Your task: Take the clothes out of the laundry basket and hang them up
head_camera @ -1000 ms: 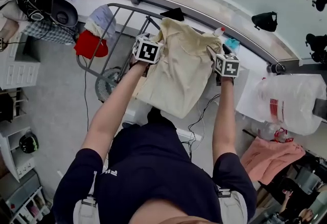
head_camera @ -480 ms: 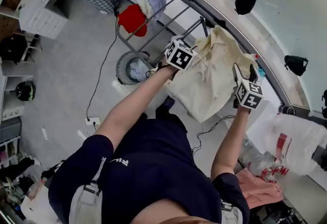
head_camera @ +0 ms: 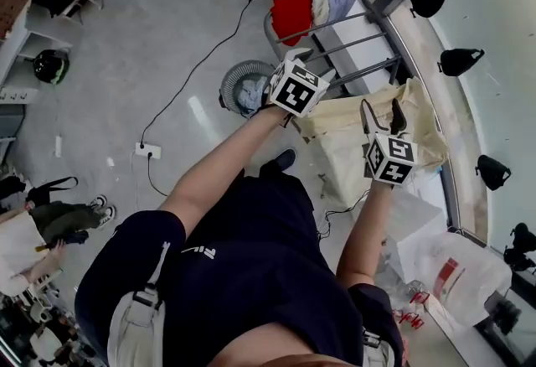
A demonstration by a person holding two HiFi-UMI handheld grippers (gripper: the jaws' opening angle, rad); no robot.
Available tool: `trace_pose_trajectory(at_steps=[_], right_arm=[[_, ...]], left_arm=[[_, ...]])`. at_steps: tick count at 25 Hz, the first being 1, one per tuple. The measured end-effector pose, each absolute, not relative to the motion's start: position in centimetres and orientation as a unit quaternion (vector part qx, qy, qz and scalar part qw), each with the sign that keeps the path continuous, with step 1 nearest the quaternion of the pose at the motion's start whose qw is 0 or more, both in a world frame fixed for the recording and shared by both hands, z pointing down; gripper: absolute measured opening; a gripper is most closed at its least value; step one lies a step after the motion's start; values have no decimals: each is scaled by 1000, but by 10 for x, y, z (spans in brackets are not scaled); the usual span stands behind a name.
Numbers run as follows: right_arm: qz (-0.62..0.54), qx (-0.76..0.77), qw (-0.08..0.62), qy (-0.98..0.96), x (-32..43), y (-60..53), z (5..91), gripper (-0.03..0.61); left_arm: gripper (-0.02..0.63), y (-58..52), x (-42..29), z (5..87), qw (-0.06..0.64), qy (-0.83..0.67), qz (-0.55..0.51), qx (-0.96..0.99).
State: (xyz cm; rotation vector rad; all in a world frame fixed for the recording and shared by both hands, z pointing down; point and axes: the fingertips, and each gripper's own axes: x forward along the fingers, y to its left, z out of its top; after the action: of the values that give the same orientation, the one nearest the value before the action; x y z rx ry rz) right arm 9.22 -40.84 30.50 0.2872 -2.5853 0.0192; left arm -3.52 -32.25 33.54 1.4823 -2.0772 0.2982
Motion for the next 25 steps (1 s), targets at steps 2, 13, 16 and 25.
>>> trace_pose_trajectory(at_steps=[2, 13, 16, 25], right_arm=[[3, 71, 260, -963, 68, -367, 300, 336], [-16, -58, 300, -952, -12, -172, 331, 334], [-12, -74, 320, -944, -28, -130, 353, 333], [9, -101, 403, -909, -56, -57, 459, 321]], left_arm=[[258, -283, -54, 331, 278, -792, 94, 535], [258, -50, -122, 369, 330, -841, 17, 429], [258, 2, -129, 388, 348, -841, 16, 414], [258, 77, -121, 471, 416, -819, 8, 395]])
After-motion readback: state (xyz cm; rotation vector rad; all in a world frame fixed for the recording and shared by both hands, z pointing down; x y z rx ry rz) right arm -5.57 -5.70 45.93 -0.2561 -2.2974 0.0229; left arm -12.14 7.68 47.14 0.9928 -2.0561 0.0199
